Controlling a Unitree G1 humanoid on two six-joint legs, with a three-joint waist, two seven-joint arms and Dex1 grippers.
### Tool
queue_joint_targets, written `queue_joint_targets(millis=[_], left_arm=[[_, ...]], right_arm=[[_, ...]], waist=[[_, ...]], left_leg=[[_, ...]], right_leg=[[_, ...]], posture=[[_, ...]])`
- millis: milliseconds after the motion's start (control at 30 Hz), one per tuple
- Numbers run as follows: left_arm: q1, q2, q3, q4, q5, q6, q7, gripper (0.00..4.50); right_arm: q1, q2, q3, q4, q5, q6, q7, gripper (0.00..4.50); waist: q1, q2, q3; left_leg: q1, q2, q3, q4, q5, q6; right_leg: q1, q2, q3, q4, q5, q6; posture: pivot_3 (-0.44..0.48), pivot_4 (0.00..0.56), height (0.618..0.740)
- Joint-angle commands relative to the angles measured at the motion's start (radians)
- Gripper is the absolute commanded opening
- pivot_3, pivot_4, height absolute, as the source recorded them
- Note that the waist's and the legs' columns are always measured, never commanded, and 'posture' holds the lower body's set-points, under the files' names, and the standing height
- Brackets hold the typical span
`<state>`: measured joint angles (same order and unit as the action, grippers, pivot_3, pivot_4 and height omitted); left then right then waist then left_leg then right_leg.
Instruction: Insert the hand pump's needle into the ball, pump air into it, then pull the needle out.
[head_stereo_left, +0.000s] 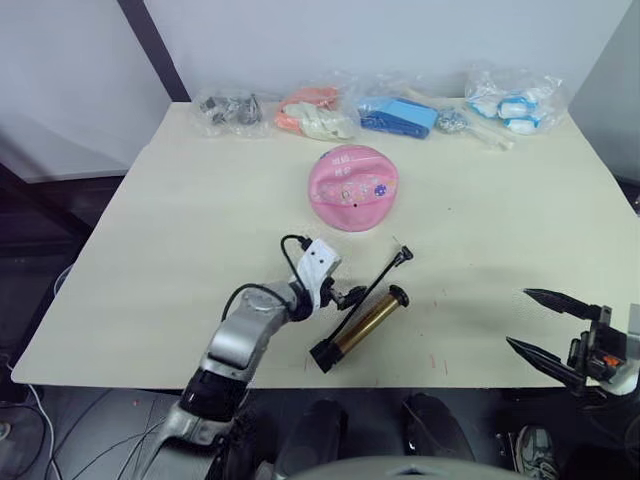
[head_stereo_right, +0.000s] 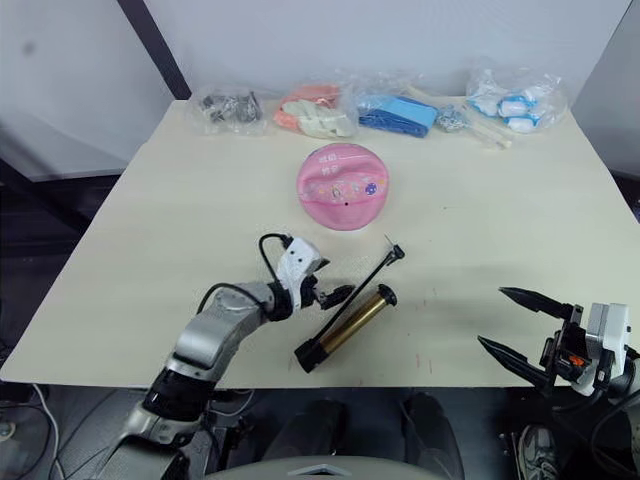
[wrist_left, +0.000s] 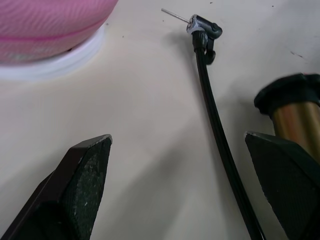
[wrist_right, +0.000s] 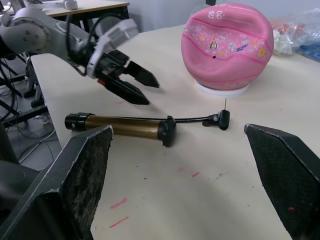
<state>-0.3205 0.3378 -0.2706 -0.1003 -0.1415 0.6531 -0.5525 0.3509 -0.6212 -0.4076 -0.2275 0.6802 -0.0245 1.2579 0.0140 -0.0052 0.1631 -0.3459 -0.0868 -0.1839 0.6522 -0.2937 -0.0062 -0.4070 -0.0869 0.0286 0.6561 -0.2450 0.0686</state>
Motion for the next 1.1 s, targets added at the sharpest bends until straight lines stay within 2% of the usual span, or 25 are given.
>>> queue_joint_targets(millis=[33,300,400,467,533,600,633,667,900,1100], left_arm=[[-0.044,-0.036,-0.054,0.03,0.039,0.033,0.026,4.5],[-0.094,-0.064,-0.089,0.119,0.078,0.072,0.036,4.5],[-0.087,-0.061,-0.092,0.118,0.082,0.087,0.029,3.63],[-0.078,-0.057,-0.093,0.109,0.084,0.089,0.024,2.77],[-0.068,-0.053,-0.091,0.094,0.078,0.088,0.013,1.64],[-0.062,-0.057,-0.083,0.089,0.071,0.082,0.008,0.89],[-0.06,-0.058,-0.081,0.087,0.07,0.074,0.004,0.64],[-0.059,-0.057,-0.079,0.084,0.067,0.067,-0.001,0.03],[-0.066,-0.029,-0.06,0.077,0.054,-0.038,-0.052,0.03],[-0.122,0.022,-0.044,0.13,0.044,-0.207,-0.167,0.03]], right_arm=[[-0.005,0.004,-0.019,-0.007,0.012,-0.019,0.003,4.43],[-0.004,0.015,-0.019,0.009,0.005,-0.039,0.008,4.43],[-0.005,0.016,-0.019,0.014,0.005,-0.045,0.008,4.5],[-0.003,0.017,-0.019,0.014,0.006,-0.048,0.008,4.5],[-0.001,0.018,-0.021,0.015,0.006,-0.049,0.011,4.5],[0.0,0.018,-0.021,0.017,0.007,-0.051,0.013,4.5],[-0.001,0.017,-0.02,0.017,0.007,-0.051,0.013,4.5],[-0.001,0.018,-0.019,0.017,0.007,-0.051,0.013,4.5],[-0.013,0.033,0.007,-0.01,0.008,-0.032,-0.02,4.5],[-0.049,0.059,0.041,-0.071,0.006,0.051,-0.158,4.5]], waist=[[0.0,0.0,0.0],[0.0,-0.001,0.0],[0.0,-0.001,0.0],[0.0,0.0,0.0],[0.0,0.0,0.0],[0.0,0.0,0.0],[0.0,0.0,0.0],[0.0,0.0,0.0],[0.0,-0.001,0.0],[0.0,-0.001,0.0]], left_leg=[[0.0,0.0,0.0,0.0,0.0,0.0],[0.0,0.0,0.001,0.001,0.0,-0.001],[0.0,0.0,0.001,0.001,0.0,-0.001],[0.0,0.0,0.001,0.001,0.0,-0.001],[0.0,0.0,0.002,0.001,0.0,-0.001],[0.0,0.0,0.002,0.001,0.0,-0.001],[0.0,0.0,0.002,0.001,0.0,-0.001],[0.001,0.0,0.002,0.001,0.0,-0.001],[0.0,0.0,0.002,0.001,0.0,-0.001],[0.0,0.0,0.003,0.001,0.001,-0.001]], right_leg=[[0.0,0.0,0.0,0.0,0.0,0.0],[0.0,0.0,0.001,0.0,0.0,0.0],[0.0,0.0,0.001,0.0,0.0,0.001],[0.0,0.0,0.001,0.0,0.0,0.001],[0.0,0.0,0.002,0.0,0.0,0.001],[0.0,0.0,0.002,0.0,0.0,0.001],[0.0,0.0,0.002,0.0,0.001,0.001],[0.0,0.0,0.002,0.0,0.001,0.001],[0.0,0.0,0.002,0.0,0.001,0.001],[-0.001,0.0,0.003,0.001,0.001,0.002]], posture=[[0.0,0.15,0.74],[0.0,0.15,0.74],[0.0,0.15,0.74],[0.0,0.15,0.74],[0.0,0.15,0.74],[0.0,0.15,0.74],[0.0,0.15,0.74],[0.0,0.15,0.74],[0.0,0.15,0.74],[0.0,0.15,0.74]])
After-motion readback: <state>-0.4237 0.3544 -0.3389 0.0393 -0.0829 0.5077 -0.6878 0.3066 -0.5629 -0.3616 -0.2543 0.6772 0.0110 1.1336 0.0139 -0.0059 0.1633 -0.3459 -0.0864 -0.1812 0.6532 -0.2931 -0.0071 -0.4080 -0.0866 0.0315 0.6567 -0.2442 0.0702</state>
